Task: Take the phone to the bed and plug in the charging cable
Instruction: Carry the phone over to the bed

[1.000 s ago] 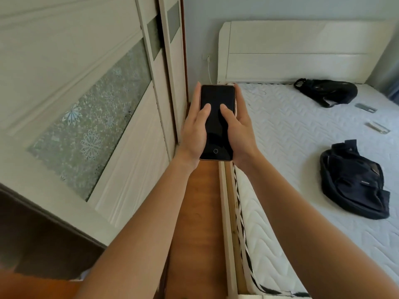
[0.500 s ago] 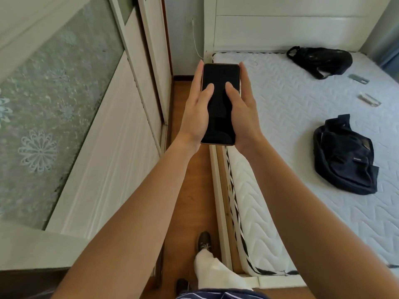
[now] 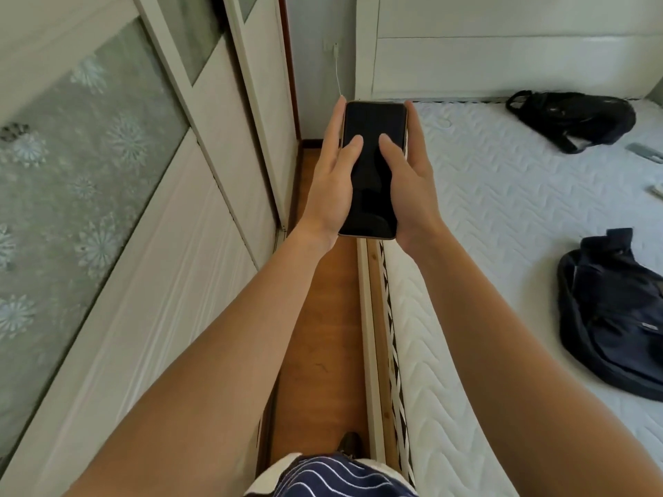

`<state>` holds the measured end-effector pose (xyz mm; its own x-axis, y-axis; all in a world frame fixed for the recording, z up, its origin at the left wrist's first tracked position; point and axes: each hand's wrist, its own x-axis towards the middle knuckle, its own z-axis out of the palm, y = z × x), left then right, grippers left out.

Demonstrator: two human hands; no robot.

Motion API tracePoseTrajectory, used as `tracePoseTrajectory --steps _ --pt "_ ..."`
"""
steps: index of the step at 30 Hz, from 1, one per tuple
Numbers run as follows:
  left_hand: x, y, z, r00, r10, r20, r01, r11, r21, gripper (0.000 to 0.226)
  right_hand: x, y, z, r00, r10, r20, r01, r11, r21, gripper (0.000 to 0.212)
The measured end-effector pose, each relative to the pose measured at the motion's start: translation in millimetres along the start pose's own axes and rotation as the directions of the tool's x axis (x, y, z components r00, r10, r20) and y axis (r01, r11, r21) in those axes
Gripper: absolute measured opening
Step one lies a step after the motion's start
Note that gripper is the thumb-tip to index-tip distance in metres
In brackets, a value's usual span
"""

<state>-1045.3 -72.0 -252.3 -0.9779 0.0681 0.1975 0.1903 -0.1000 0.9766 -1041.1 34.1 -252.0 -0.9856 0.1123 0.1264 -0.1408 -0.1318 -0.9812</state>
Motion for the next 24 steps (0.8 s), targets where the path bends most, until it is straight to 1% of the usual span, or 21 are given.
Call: tracePoseTrajectory --steps 6,12,17,24 --pt "60.5 -22.7 -8.2 1.0 -0.019 0.011 0.02 1.0 -0.007 0.057 62.3 21.6 6.6 1.0 0.016 -0.002 -0.016 1.0 0.026 0.067" --pt "145.9 -52.0 -26.2 0.999 -0.033 0.027 0.034 0.998 -0.056 0.064 148.0 47.3 22.9 0.998 0.045 -0.035 -0.045 0.999 0.013 0.064" --pt "231.0 -69.1 -42.2 0.998 -0.027 0.055 0.032 0.995 -0.093 0.057 227.3 58.2 40.3 0.997 0.023 -0.071 -0.024 1.0 -0.008 0.063" --pt "322.2 -90.6 -51.2 0.995 -0.043 0.091 0.053 0.993 -0.105 0.057 315.6 72.4 49.7 0.993 0.04 -0.108 -0.042 0.999 -0.009 0.064"
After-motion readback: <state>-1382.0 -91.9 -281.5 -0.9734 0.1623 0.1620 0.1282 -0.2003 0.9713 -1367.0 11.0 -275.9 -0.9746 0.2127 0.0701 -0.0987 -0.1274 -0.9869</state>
